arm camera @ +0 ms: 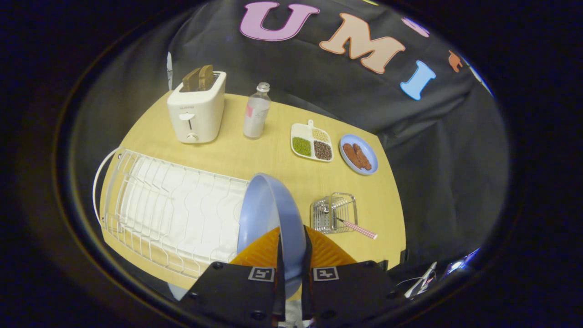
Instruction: Take the plate from the dish rack, then take the spoon from the basket and place it into the plate.
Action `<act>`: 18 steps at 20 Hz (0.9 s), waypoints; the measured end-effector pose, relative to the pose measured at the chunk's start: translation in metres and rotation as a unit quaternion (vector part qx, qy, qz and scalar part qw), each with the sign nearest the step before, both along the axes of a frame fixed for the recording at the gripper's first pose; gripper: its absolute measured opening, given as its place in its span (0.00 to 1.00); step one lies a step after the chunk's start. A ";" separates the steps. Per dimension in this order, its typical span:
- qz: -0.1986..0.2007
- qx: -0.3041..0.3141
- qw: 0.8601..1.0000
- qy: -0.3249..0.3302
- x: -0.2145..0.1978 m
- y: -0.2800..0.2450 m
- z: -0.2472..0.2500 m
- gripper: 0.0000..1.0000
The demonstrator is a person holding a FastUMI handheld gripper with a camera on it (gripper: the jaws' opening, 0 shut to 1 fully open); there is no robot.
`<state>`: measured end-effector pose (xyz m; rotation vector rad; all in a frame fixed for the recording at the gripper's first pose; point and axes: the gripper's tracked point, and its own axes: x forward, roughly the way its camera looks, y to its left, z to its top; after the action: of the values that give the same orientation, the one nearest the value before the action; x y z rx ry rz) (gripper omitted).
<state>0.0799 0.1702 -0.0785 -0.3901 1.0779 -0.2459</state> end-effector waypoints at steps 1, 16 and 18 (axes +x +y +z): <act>-0.004 0.004 1.000 -0.004 0.002 -0.001 0.007 0.16; -0.052 0.308 0.942 -0.125 -0.120 -0.112 0.056 0.16; -0.086 0.346 0.926 -0.127 -0.150 -0.144 0.029 0.16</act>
<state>-0.0700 0.0262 -0.0492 0.3655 0.8745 -0.0546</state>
